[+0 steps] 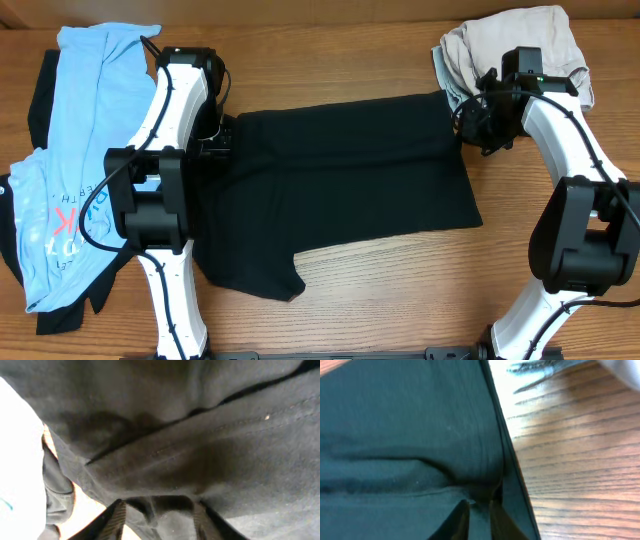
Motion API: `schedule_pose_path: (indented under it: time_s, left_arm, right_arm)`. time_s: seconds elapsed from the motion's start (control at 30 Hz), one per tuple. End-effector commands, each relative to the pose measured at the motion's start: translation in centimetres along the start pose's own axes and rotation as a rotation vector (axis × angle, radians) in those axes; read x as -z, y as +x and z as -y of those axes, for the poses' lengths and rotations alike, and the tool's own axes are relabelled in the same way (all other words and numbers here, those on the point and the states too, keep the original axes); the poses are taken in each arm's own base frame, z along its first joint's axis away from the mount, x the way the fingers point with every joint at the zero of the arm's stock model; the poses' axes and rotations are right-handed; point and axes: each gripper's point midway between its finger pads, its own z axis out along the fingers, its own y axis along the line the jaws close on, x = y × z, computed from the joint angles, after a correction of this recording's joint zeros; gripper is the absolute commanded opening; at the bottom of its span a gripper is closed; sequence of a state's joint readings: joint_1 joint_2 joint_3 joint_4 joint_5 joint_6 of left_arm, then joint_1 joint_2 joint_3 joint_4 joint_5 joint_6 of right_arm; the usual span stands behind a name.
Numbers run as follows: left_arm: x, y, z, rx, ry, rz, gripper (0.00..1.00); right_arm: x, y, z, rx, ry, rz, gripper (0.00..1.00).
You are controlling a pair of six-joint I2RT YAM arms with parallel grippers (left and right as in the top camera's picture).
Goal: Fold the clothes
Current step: 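Lay the black shirt back down flat with both grippers and release, then move the left gripper to the shirt's lower-left sleeve and grasp it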
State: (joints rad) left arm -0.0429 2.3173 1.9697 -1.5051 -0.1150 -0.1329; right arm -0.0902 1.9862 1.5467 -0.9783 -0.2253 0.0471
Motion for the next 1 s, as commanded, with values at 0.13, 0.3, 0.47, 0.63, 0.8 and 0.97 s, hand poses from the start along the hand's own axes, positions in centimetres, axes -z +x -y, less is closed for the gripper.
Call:
schedule_pose_path:
  time_s: [0.13, 0.3, 0.47, 0.63, 0.8, 0.97]
  left_arm:
    - [0.6, 0.8, -0.4, -0.044, 0.008, -0.011, 0.82]
    - [4.1, 0.5, -1.5, -0.02, -0.017, 0.049, 1.0]
    - [12.3, 0.5, -2.3, 0.017, 0.019, 0.265, 1.0]
    - [22.2, 3.5, -1.0, 0.003, 0.172, 0.556, 1.0]
    - [28.3, 9.1, -0.9, -0.018, 0.21, 0.753, 1.0]
    - [30.4, 14.2, 0.4, -0.047, 0.24, 0.834, 1.0]
  right_arm:
    - [0.3, 1.4, 0.5, -0.013, 0.02, -0.047, 0.5]
    - [2.7, 0.7, -0.7, -0.002, -0.012, -0.007, 0.56]
    - [10.4, -1.4, -2.9, 0.038, -0.032, 0.149, 0.61]
    - [20.0, -1.0, -5.3, 0.071, -0.055, 0.328, 0.65]
    - [26.1, 2.2, -6.5, 0.053, -0.078, 0.433, 0.66]
    - [28.4, 6.2, -6.1, 0.002, -0.057, 0.427, 0.66]
